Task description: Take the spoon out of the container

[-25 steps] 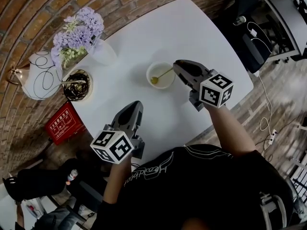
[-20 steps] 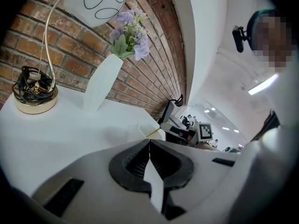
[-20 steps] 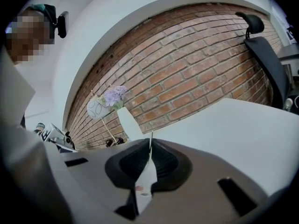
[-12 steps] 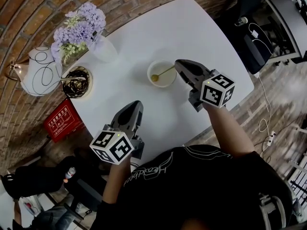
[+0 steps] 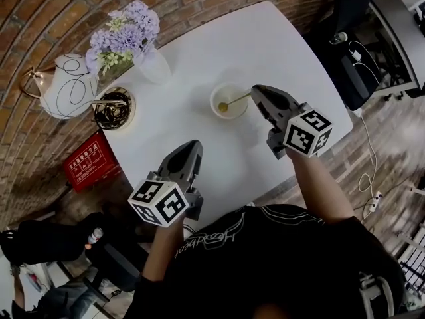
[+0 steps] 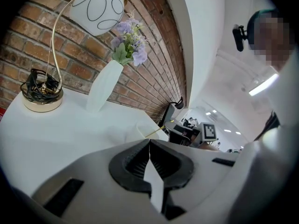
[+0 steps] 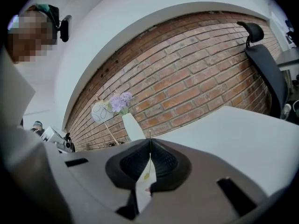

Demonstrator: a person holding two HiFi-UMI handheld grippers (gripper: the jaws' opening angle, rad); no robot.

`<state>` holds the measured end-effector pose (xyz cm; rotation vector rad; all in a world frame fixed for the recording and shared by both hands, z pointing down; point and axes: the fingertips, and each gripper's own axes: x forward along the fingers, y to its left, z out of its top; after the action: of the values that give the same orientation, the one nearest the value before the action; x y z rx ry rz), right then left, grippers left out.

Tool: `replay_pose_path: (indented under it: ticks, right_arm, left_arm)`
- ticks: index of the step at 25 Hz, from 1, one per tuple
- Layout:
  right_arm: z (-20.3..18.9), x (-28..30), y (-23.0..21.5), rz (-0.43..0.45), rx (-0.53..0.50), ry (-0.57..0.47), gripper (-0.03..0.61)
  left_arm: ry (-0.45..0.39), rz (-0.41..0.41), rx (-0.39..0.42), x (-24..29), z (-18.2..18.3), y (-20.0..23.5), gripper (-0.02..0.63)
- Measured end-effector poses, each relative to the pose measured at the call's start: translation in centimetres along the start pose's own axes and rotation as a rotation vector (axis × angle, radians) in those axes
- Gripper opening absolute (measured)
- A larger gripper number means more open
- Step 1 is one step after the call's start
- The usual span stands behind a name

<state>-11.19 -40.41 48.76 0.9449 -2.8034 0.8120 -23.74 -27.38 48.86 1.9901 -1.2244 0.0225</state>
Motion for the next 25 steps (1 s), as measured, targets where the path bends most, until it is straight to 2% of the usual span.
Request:
replay_pose_path:
  ticks: [8,13,25]
  right_arm:
    - [2.6,-3.7,2.0,0.011,-0.01,-0.089,-0.002]
    - [4.2,-6.7,4.7,0.055,-0.03,-0.135,-0.002]
    - [3.5,-15.5,11.4,0.148,-0.084,-0.122,-0.002]
  left_arm:
    - [-0.044,0.003,0.025,-2.1,-0.2,-2.7,0.005]
    - [-0.072,-0.001,0.039,-3.9,-0.8,-5.0,0.005]
    - [-0.139,-0.005,0.126,-8.4,-1.9,-12.3,0.005]
